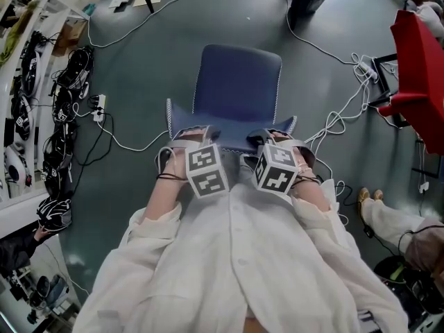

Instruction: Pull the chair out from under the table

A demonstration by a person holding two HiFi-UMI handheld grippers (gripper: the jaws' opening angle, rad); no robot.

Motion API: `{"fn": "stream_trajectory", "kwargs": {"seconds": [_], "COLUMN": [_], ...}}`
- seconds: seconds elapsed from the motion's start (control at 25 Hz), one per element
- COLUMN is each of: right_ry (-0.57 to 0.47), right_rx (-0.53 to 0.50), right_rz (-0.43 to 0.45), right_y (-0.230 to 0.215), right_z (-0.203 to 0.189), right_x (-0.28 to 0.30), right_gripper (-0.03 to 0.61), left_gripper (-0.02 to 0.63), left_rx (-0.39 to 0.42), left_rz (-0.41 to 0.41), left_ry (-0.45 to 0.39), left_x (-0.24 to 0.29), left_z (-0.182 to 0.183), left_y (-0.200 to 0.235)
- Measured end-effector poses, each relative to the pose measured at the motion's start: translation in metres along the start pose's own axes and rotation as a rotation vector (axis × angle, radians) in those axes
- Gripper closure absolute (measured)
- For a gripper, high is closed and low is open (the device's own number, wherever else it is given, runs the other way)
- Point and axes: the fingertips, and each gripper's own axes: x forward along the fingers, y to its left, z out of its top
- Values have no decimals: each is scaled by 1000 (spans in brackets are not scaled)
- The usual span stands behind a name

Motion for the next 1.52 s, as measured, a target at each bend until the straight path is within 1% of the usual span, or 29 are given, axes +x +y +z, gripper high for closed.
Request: {"fn": "stream_trajectory", "kwargs": {"seconds": [0.12,0.28,0.4,0.48,0.56,0.68,0.72,0.8,0.84,0.96,1.04,1.08,1.2,1.32,1.4,1.52], "right_ry": [-45,-91,-129,-186,-264,-372,-397,-452,-494,-649,-724,-751,-783,-754,-729,-712], "right_rx": [18,2,0,31,76,143,164,219,253,346,379,387,385,360,348,345], "right_rz": [17,-2,-2,-5,-15,-46,-64,-93,-98,-115,-160,-184,-220,-214,-212,-211], "right_y": [-3,-7,-7,-10,-16,-31,-37,-51,-59,-78,-89,-93,-99,-98,-98,-100], "right_z": [7,18,27,36,43,50,51,52,53,64,71,74,83,88,90,92], "right_x": [-11,-28,-46,-61,-77,-96,-102,-116,-124,-157,-176,-184,-193,-187,-181,-177], "right_gripper": [387,387,387,387,387,393,410,470,480,508,526,534,560,575,575,575], "left_gripper": [337,337,337,337,337,337,339,339,342,385,418,449,557,584,591,595], "left_rx": [-52,-113,-179,-212,-236,-281,-292,-304,-305,-310,-322,-334,-375,-377,-375,-377], "left_rz": [-39,-102,-131,-141,-144,-114,-98,-63,-44,7,37,52,88,86,85,105], "left_ry": [-64,-169,-284,-366,-449,-549,-573,-620,-648,-742,-795,-818,-878,-916,-894,-819], "left_x": [-9,-26,-45,-60,-73,-88,-93,-102,-108,-124,-134,-140,-156,-163,-160,-149], "left_z": [7,21,34,44,55,66,69,75,79,92,98,100,101,102,100,93], "left_y": [0,-1,3,7,15,32,37,49,55,71,80,85,100,106,107,108]}}
